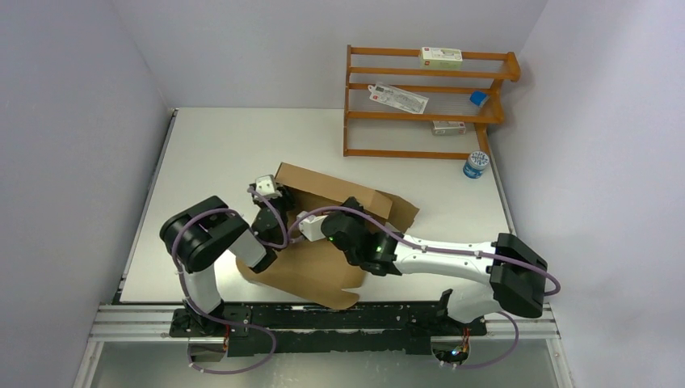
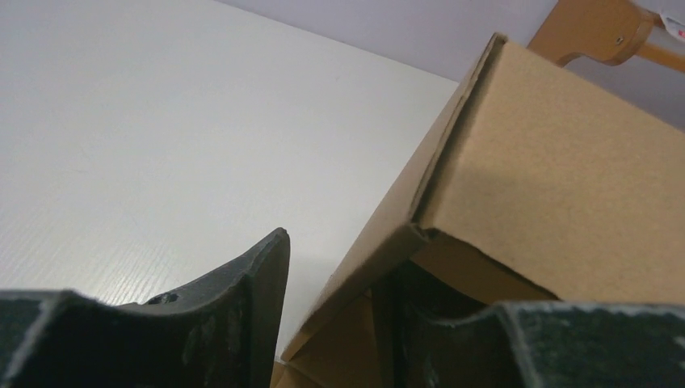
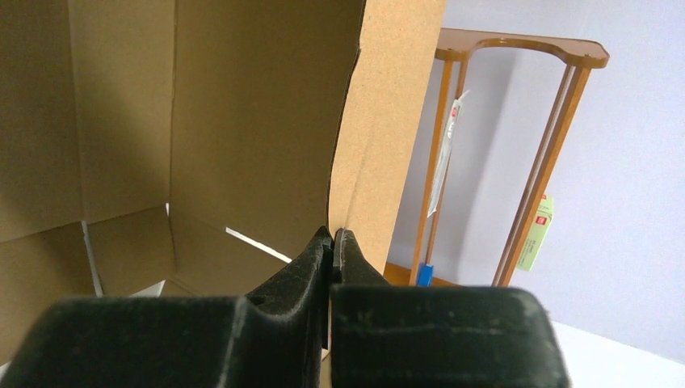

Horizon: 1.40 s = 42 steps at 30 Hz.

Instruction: Fold the paper box

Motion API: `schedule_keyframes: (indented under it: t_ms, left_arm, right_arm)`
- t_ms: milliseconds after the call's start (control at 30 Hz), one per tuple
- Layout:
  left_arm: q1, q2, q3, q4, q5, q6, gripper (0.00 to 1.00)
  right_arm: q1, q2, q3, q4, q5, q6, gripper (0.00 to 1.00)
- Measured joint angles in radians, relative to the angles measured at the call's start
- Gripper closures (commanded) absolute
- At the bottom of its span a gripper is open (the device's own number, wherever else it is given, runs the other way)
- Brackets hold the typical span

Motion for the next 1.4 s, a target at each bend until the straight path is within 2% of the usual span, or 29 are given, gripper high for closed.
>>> schedule_keyframes:
  t_ms: [200, 400, 533, 800, 1100, 1267, 1400]
  left_arm:
    - [0.020, -0.031, -0.068, 0.006, 0.079, -0.028, 0.42]
    - [0.033, -0.059, -0.189, 0.006, 0.174, -0.027, 0.37]
    - [0.036, -0.140, -0.262, 0.004, 0.246, -0.018, 0.35]
    - [0.055, -0.409, -0.274, -0.052, 0.323, -0.009, 0.31]
    - [0.113, -0.657, -0.222, -0.473, 0.454, -0.020, 0.28]
    - [0.140, -0.779, -0.213, -0.692, 0.516, -0.048, 0.27]
    - [0.143, -0.789, -0.196, -0.773, 0.540, -0.051, 0.27]
  right_arm:
    - [-0.006, 0.031, 0.013, -0.012, 0.008, 0.013, 0.97]
    - [-0.015, 0.042, 0.027, -0.026, 0.021, 0.025, 0.86]
    - [-0.016, 0.044, 0.027, -0.033, 0.021, 0.027, 0.79]
    - [-0.023, 0.042, 0.024, -0.048, 0.000, 0.067, 0.46]
    - [-0.033, -0.063, 0.023, -0.148, -0.066, 0.245, 0.24]
    - [-0.045, -0.213, 0.023, -0.189, -0.097, 0.383, 0.15]
    - [-0.052, -0.351, 0.007, -0.184, -0.153, 0.479, 0.10]
